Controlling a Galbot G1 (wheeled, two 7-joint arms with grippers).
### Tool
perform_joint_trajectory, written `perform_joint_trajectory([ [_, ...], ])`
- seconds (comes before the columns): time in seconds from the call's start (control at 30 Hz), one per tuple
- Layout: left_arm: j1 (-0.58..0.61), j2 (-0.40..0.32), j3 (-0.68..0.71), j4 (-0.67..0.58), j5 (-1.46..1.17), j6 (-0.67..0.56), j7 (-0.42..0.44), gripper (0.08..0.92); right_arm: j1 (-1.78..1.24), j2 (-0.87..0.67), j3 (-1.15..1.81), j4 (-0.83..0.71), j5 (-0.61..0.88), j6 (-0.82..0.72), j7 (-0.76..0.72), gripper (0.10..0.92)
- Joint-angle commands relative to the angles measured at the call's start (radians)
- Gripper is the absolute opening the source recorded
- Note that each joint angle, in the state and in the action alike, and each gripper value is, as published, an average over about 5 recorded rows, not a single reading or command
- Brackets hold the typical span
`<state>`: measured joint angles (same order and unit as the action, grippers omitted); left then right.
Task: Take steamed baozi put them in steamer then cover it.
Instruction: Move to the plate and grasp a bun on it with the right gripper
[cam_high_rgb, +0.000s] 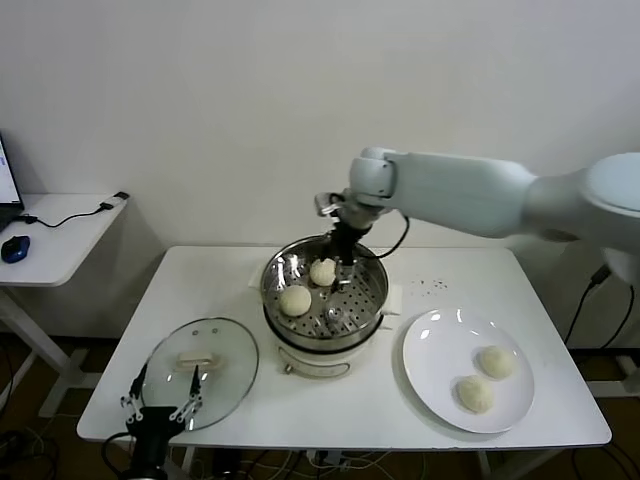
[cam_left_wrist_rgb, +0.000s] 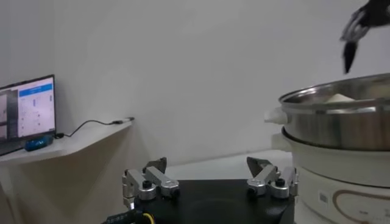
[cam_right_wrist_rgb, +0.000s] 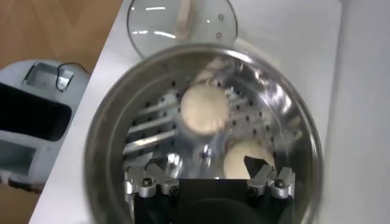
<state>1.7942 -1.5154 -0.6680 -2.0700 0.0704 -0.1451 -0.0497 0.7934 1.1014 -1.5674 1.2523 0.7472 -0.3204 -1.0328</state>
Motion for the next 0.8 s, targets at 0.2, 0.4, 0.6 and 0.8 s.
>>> perform_joint_trajectory([
  [0.2,0.005,-0.012,0.005,-0.021,0.009,0.017,-0.002,0.823,-0.048,-0.643,0.010,0.407,-0.296,0.018,-0.023,0.823],
  [0.4,0.007,-0.022,0.004,-0.024,0.020,0.021,-0.002,0.823,-0.295,-0.711,0.121,0.403,-0.444,0.030,-0.026,0.823],
  [0.6,0.018,-0.029,-0.002,-0.021,0.023,0.022,-0.002,0.823,-0.533,-0.723,0.273,0.351,-0.567,0.045,-0.029,0.823],
  [0.8,0.021,-0.033,-0.008,-0.019,0.023,0.025,-0.003,0.823,-0.681,-0.702,0.376,0.286,-0.625,0.053,-0.025,0.823],
])
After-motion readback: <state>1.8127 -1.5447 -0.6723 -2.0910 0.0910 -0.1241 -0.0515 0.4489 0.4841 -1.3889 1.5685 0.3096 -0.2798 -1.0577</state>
